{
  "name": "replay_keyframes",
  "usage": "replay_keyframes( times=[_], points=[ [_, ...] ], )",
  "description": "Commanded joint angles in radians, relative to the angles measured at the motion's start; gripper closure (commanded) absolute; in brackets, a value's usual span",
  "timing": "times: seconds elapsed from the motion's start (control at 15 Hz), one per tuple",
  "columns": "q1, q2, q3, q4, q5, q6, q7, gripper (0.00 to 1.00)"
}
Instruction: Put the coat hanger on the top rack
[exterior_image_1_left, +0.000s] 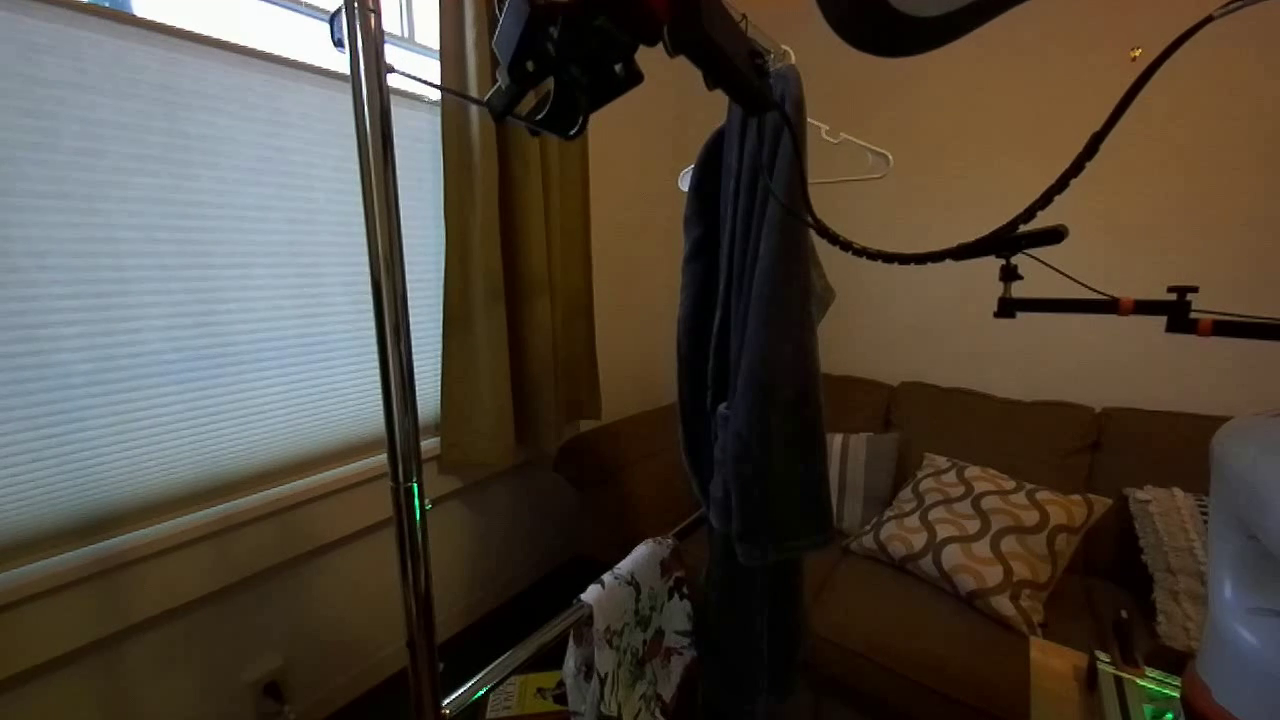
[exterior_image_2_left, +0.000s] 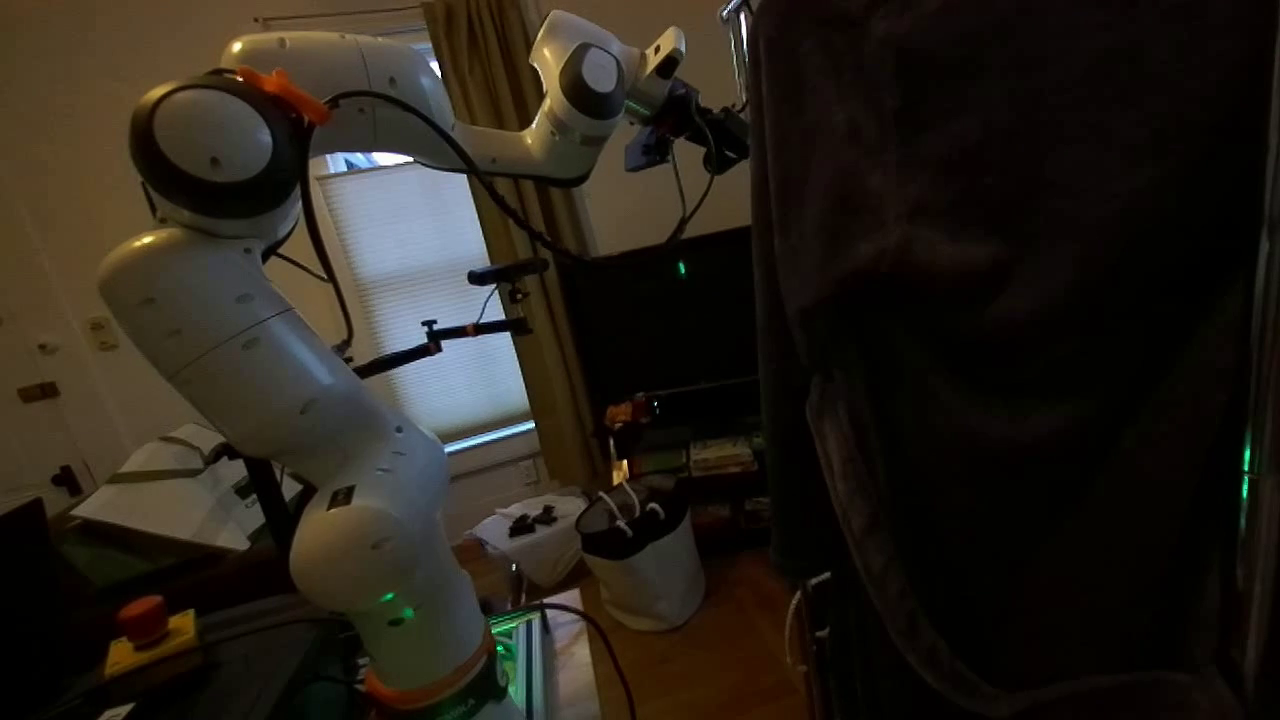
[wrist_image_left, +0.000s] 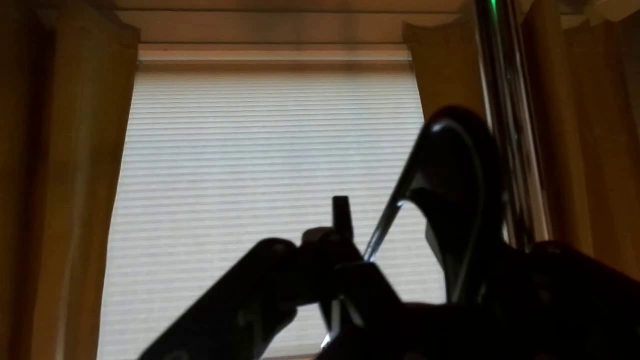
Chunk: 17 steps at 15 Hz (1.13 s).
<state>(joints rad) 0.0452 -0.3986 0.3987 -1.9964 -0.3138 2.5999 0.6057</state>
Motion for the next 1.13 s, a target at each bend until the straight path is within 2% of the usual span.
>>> replay_keyframes(
  times=[0.0,0.13,0.2,0.27,0.4,0.67,0.73,0.87,0.93,1.07],
  points=[
    [0.081,-0.099,-0.080,-0.098,0.155,0.017,-0.087,0.23],
    [0.144,-0.149,-0.135,-0.163,0.274,-0.020,-0.185,0.08],
    [0.189,-0.181,-0.173,-0.209,0.343,-0.090,-0.256,0.02],
    [0.199,-0.213,-0.187,-0.247,0.372,-0.133,-0.290,0.00],
    [0.192,-0.288,-0.202,-0.337,0.381,-0.252,-0.340,0.00],
    [0.135,-0.404,-0.203,-0.507,0.321,-0.454,-0.378,0.00],
    [0.170,-0.413,-0.233,-0.540,0.361,-0.501,-0.436,0.00],
    [0.221,-0.432,-0.275,-0.612,0.418,-0.504,-0.548,0.00],
    [0.157,-0.379,-0.223,-0.528,0.379,-0.497,-0.474,0.00],
    [0.159,-0.384,-0.229,-0.546,0.384,-0.496,-0.488,0.00]
  ],
)
